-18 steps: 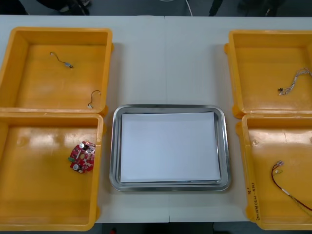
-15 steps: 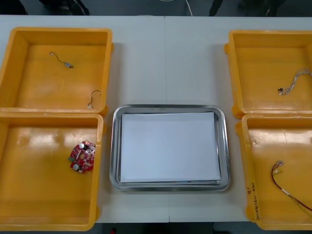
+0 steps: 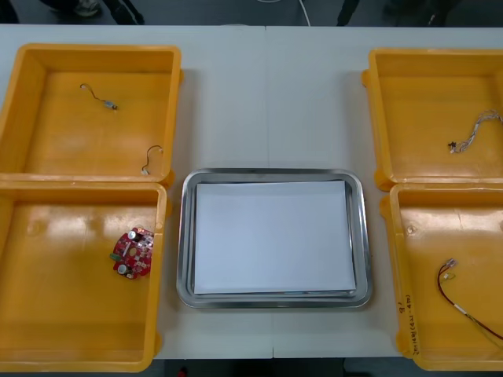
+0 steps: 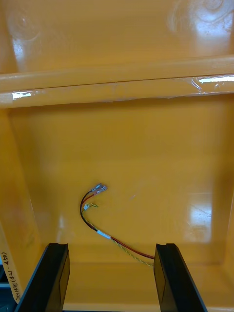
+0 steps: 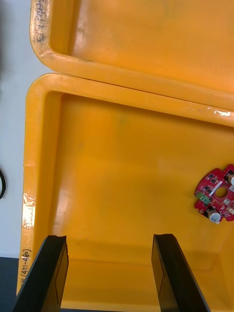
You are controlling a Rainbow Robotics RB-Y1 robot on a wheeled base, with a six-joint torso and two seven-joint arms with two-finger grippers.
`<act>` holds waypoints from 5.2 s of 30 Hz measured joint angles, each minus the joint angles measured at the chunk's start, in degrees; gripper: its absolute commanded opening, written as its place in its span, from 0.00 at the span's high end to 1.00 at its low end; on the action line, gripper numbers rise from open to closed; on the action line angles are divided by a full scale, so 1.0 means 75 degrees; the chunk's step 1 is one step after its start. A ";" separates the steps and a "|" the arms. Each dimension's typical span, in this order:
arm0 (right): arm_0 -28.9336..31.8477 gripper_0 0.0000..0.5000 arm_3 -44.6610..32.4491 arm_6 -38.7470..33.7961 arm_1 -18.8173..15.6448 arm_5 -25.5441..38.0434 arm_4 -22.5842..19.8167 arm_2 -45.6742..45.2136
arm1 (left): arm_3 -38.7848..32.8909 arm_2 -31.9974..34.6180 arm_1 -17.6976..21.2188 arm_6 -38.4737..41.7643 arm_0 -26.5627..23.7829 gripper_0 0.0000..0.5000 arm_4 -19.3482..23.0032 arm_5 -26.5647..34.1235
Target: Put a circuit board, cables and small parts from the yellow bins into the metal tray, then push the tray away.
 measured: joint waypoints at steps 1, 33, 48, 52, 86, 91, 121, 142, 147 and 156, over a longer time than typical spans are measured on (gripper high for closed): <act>0.0000 0.00 0.0000 0.0000 0.0000 0.0000 0.0000 0.0000 | 0.0000 0.0000 0.0000 0.0000 0.0000 0.00 0.0000 0.0000; 0.0000 0.00 0.0000 0.0000 0.0000 0.0000 0.0000 0.0000 | 0.0000 0.0000 0.0000 0.0000 0.0000 0.00 0.0000 0.0000; 0.0000 0.00 0.0000 0.0000 0.0000 0.0000 0.0000 0.0000 | 0.0000 0.0000 0.0000 0.0000 0.0001 0.00 0.0000 0.0000; 0.0000 0.00 0.0000 0.0000 0.0000 0.0000 0.0000 0.0000 | 0.0000 0.0000 0.0000 0.0000 0.0001 0.00 0.0000 0.0000; 0.0000 0.00 0.0000 0.0000 0.0000 0.0000 0.0000 0.0000 | 0.0000 0.0000 0.0000 0.0000 0.0001 0.00 0.0000 0.0000; 0.0000 0.00 0.0000 0.0000 0.0000 0.0000 0.0000 0.0000 | 0.0000 0.0000 0.0000 0.0000 0.0001 0.00 0.0000 0.0000; 0.0000 0.00 0.0000 0.0000 0.0000 0.0000 0.0000 0.0000 | 0.0000 0.0000 0.0000 0.0000 0.0001 0.00 0.0000 0.0000; 0.0011 0.00 -0.0034 0.0000 -0.0007 -0.0201 0.0105 -0.0043 | -0.0018 -0.0102 -0.0393 0.0007 0.0233 0.00 0.0039 0.0005; 0.0104 0.00 -0.0042 0.0000 -0.0008 -0.0282 0.0177 -0.0041 | -0.0148 -0.0438 -0.0393 0.0045 0.0178 0.00 0.0038 0.0005; 0.0581 0.00 -0.0125 0.0001 -0.0009 -0.0568 0.0172 -0.0035 | -0.0230 -0.1087 -0.0393 0.1962 -0.0127 0.00 0.0035 0.0005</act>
